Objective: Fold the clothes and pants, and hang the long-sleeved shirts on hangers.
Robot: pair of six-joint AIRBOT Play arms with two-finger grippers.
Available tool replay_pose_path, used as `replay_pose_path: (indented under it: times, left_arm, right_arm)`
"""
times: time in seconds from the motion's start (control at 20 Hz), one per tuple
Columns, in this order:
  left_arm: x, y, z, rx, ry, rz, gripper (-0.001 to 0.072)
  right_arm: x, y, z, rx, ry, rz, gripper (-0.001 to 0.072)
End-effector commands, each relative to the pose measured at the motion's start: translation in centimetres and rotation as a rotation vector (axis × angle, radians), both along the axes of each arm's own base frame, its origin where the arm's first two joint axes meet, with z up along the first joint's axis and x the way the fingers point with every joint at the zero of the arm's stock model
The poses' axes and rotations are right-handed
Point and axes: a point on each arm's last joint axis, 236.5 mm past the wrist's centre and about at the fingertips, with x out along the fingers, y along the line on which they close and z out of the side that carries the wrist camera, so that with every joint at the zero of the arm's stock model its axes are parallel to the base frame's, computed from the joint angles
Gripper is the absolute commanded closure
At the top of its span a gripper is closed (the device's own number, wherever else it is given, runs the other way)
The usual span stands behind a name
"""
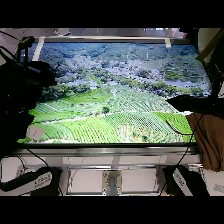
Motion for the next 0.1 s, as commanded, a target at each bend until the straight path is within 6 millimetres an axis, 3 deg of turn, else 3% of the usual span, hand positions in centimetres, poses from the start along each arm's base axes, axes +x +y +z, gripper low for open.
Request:
replay_pose_path:
  times: [0.0, 0.05]
  left_arm:
    - [-0.19, 0.0, -0.04, 0.0, 0.007, -0.001, 0.0682]
    - [-0.19, 0.0, -0.04, 0.0, 0.007, -0.001, 0.0681]
  right_arm:
    - [-1.19, 0.67, -0.64, 0.003, 0.059, 0.025, 0.0698]
    - [-1.7, 0.86, -0.84, 0.003, 0.078, 0.041, 0.0698]
